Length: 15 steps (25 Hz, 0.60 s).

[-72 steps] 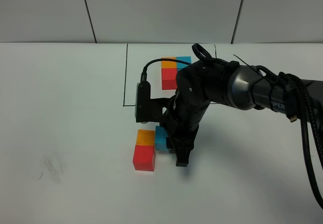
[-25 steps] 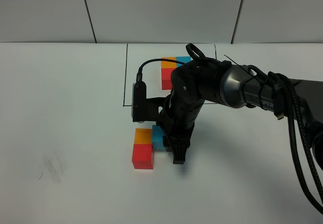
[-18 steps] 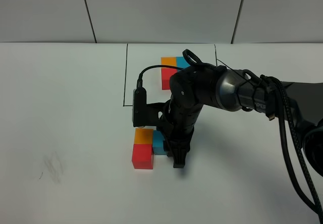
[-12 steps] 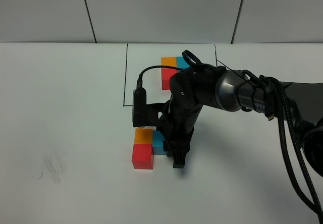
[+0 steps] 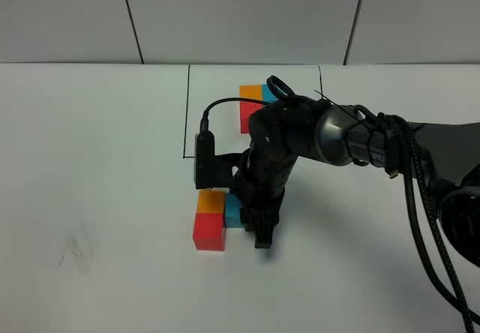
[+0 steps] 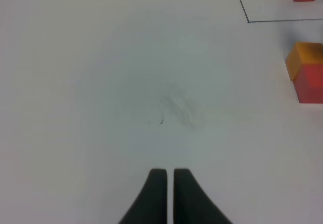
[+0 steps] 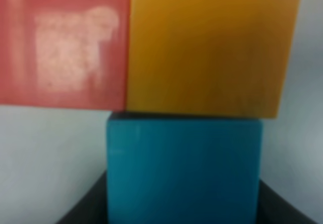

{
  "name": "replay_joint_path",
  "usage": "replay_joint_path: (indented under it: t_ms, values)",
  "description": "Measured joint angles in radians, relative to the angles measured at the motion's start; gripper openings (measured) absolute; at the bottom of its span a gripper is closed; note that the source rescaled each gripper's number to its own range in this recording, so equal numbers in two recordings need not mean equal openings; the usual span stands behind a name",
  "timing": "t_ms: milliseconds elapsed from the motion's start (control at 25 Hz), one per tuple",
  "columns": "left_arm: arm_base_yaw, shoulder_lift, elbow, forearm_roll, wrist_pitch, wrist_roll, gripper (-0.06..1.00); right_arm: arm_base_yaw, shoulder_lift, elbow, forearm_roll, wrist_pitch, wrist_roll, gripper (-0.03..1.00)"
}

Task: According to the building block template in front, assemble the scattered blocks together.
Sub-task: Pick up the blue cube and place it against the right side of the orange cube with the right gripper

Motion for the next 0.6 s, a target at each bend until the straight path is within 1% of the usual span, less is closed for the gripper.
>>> replay_joint_path:
  t_ms: [320, 600]
  values:
    - [0.000, 0.000, 0.000, 0.000, 0.000, -0.001, 0.01, 0.000, 0.000, -0.002, 0.000, -0.003, 0.000, 0.52]
    - [0.000, 0.000, 0.000, 0.000, 0.000, -0.001, 0.01, 0.000, 0.000, -0.002, 0.000, -0.007, 0.026, 0.52]
